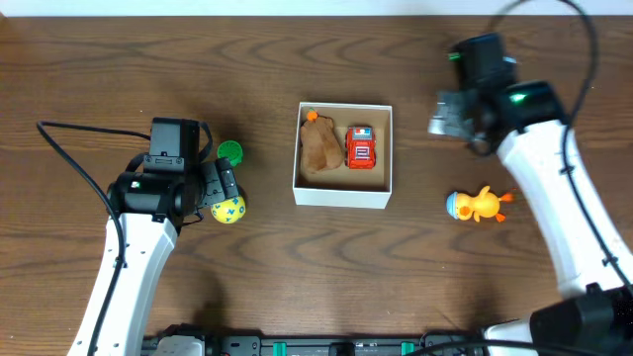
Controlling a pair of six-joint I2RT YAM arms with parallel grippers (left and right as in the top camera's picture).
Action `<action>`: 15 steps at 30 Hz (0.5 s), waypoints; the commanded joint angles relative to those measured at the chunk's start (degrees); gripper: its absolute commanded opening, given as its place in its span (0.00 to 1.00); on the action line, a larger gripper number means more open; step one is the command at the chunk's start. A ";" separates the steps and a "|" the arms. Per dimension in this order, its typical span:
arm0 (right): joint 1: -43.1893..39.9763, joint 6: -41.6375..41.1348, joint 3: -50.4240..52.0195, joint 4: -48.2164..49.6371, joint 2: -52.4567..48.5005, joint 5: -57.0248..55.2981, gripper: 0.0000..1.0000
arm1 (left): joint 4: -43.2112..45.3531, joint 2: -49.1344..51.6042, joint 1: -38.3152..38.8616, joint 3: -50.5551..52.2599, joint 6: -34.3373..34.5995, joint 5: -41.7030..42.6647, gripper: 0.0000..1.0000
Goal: Pack container
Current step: 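Reach right gripper to the yellow rubber duck and grasp it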
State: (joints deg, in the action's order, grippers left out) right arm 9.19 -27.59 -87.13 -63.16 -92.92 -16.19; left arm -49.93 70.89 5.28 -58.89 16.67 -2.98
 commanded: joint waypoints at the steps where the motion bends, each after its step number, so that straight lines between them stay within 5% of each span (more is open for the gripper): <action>1: -5.68 0.55 4.39 0.39 -1.66 5.42 0.89 | -0.17 0.17 -0.28 -1.07 -0.50 -0.66 0.98; 15: -10.64 1.92 30.56 21.94 -2.89 14.05 0.81 | -0.17 0.17 -0.28 -1.07 -0.50 -0.66 0.98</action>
State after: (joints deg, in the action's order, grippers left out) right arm -1.26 -26.24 -58.63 -43.13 -96.09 -3.03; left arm -49.91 70.89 5.28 -58.92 16.67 -3.01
